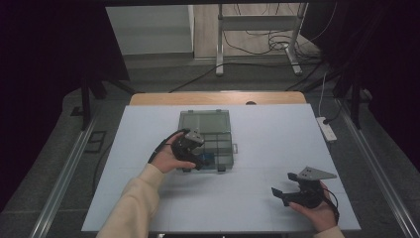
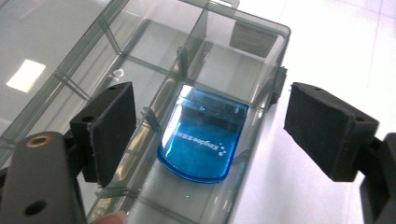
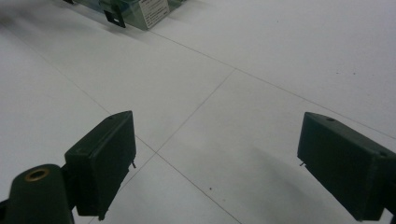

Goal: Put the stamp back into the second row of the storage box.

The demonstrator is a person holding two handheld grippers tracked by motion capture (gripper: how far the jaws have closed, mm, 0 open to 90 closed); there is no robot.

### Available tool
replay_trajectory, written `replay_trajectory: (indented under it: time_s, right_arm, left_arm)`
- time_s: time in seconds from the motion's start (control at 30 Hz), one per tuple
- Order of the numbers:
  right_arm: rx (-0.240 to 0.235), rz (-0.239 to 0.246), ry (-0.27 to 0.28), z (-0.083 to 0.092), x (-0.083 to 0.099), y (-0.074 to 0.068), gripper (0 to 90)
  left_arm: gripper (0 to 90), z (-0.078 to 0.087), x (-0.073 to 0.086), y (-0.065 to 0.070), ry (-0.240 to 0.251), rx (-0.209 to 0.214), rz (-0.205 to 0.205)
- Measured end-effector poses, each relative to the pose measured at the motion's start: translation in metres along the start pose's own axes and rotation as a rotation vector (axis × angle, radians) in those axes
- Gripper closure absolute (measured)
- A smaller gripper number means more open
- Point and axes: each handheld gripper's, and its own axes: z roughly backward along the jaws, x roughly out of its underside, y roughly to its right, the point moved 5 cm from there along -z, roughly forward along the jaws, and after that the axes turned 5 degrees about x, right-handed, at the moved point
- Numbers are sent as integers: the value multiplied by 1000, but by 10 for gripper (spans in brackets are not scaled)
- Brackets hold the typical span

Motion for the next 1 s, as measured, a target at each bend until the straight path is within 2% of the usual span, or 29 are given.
replay_trajectory:
  time_s: [0.27,0.4,0.67,0.8,0.93,1.0]
  right_arm:
    - [2,-3,-3,0,1,0,118]
    - [2,-9,-4,0,2,2,118]
    - [-11,-21,-2,-1,2,1,118]
    - [-14,-17,-1,0,2,0,118]
    - [-7,-25,5,3,3,2,118]
    - [-5,-27,6,5,3,1,118]
  left_arm:
    - [188,8,-1,7,16,-18,19]
    - [193,16,0,11,56,-30,51]
    - [192,25,1,28,97,-78,48]
    - [193,33,2,33,132,-107,66]
    - [197,42,3,37,182,-109,103]
    - [198,47,5,38,192,-128,118]
